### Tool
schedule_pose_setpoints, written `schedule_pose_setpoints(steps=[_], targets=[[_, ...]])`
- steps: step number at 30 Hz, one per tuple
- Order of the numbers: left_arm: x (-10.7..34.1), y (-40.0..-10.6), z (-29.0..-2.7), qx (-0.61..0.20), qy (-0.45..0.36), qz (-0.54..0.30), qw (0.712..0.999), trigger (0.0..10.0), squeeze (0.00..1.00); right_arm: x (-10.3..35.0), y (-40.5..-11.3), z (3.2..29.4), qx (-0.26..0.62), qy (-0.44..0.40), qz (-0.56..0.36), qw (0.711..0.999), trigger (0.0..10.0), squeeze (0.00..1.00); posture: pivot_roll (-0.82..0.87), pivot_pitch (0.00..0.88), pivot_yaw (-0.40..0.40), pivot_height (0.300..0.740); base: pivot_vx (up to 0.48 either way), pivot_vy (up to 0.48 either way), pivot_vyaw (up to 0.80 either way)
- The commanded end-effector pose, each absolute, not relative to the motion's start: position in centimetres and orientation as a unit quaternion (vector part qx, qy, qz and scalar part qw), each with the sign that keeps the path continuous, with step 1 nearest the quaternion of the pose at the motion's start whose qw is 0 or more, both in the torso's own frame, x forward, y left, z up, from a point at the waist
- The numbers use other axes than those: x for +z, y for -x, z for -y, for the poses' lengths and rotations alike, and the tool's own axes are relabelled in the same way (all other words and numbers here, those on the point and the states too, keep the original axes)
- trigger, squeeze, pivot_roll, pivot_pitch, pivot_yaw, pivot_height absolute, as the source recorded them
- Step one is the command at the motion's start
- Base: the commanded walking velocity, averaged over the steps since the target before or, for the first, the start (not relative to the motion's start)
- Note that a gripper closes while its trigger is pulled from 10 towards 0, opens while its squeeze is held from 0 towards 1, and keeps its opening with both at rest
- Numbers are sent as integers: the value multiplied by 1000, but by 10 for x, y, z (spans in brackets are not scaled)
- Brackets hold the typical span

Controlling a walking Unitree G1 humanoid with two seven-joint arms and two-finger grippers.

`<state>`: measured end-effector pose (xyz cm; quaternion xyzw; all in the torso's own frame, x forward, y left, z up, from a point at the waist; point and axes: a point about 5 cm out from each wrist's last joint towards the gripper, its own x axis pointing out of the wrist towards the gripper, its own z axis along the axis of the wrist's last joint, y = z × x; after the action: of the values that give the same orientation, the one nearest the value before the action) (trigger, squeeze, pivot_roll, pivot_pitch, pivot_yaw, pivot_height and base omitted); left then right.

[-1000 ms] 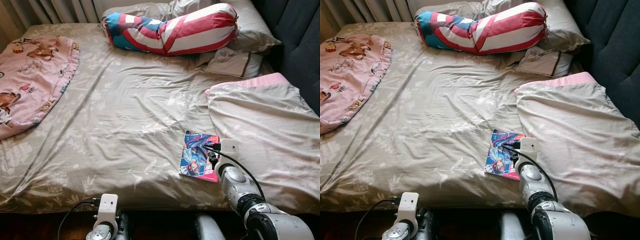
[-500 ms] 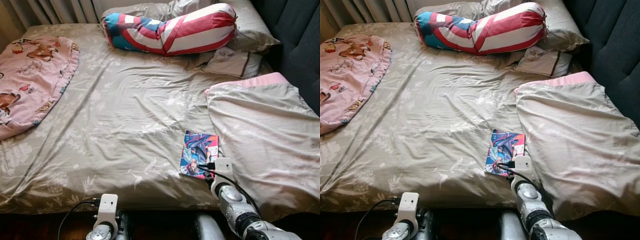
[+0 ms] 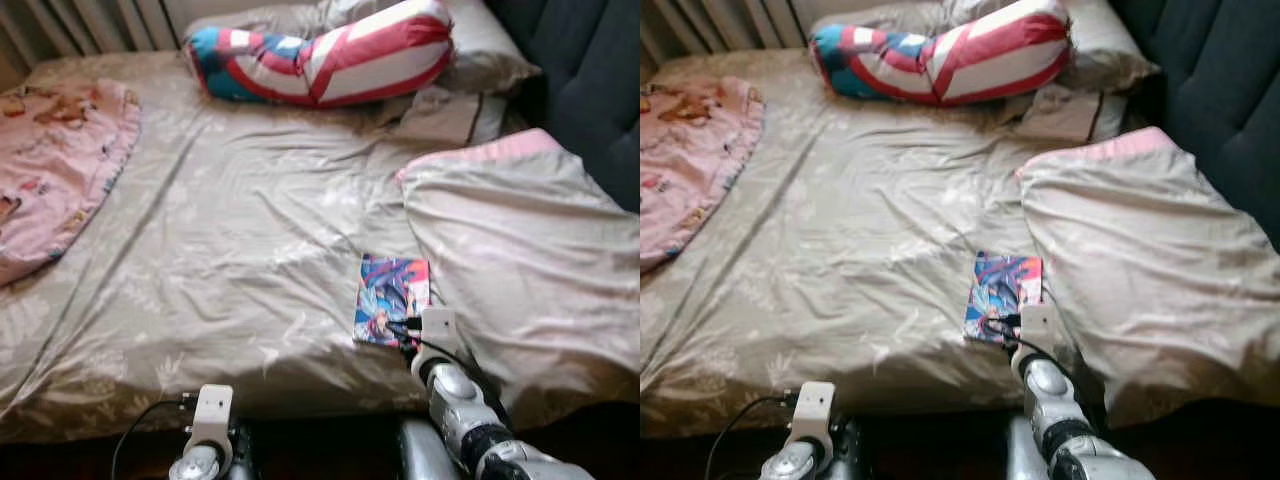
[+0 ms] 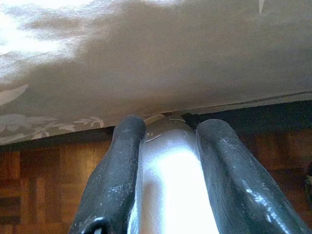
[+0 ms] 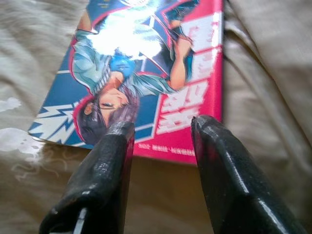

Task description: Clean up the room

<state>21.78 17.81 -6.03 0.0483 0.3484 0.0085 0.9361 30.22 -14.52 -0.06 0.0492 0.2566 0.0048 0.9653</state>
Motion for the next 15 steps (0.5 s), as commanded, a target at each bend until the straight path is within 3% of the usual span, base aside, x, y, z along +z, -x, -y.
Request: schedule_pose_setpoints(steps=[1,15], targets=[[-98,-153,-168,-12,-39,-474,879,10000,0,-2,-300,144,1,-64,-259,964,10000,0,4,163,13,560,0,0,0],[-99,-147,-172,-10,-44,-478,877,10000,0,6,-309,138,-2,-100,-249,963,10000,0,20,178,22,560,0,0,0]])
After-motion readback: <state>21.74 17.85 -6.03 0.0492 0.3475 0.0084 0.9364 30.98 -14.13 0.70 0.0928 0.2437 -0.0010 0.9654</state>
